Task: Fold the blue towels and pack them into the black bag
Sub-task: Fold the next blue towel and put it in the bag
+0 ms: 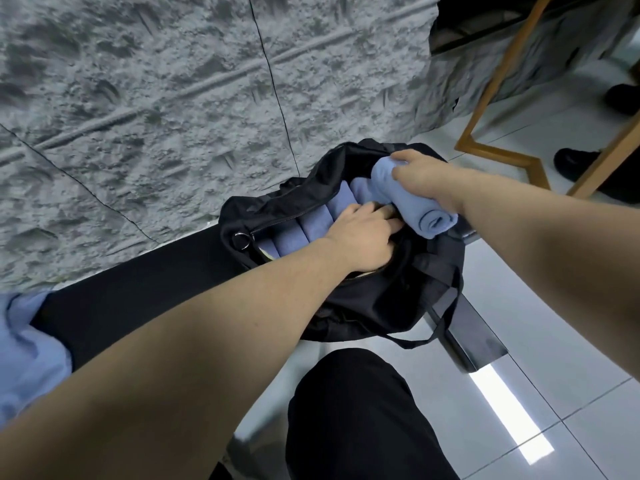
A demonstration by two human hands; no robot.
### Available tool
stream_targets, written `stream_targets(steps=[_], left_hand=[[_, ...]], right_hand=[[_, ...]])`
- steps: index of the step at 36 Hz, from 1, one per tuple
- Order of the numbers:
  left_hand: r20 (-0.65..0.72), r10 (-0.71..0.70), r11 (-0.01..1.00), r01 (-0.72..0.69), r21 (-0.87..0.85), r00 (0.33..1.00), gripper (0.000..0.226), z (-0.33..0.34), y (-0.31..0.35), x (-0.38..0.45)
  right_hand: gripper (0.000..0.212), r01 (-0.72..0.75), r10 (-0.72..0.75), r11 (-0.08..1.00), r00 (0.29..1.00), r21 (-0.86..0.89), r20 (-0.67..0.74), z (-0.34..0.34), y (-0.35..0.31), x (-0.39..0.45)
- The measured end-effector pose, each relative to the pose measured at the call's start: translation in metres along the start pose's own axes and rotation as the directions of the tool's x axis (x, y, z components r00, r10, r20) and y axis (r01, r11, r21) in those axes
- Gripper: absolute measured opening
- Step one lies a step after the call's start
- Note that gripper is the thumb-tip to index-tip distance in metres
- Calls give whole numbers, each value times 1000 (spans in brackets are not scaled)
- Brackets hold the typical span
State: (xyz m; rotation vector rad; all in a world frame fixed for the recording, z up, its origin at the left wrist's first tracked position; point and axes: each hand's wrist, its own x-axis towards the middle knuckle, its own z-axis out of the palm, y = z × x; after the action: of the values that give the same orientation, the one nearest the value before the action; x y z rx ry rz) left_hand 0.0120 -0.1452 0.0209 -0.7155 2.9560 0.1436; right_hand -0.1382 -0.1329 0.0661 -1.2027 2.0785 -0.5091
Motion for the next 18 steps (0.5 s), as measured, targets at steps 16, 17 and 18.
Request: stream_targets(steps=[16,17,18], left_hand=[[39,-505,652,411,-637,862,65,-27,-36,26],[22,-498,650,390,-652,867,67,-29,-39,27],[7,-491,645,369,-669,871,68,-31,-42,28]], right_hand=[[52,187,-228,905,971,-382,-66,10,12,-25],[52,196,-243,895,968,-401,-67,11,11,-26],[51,209,-258,886,964,-415,-64,13,10,-27]])
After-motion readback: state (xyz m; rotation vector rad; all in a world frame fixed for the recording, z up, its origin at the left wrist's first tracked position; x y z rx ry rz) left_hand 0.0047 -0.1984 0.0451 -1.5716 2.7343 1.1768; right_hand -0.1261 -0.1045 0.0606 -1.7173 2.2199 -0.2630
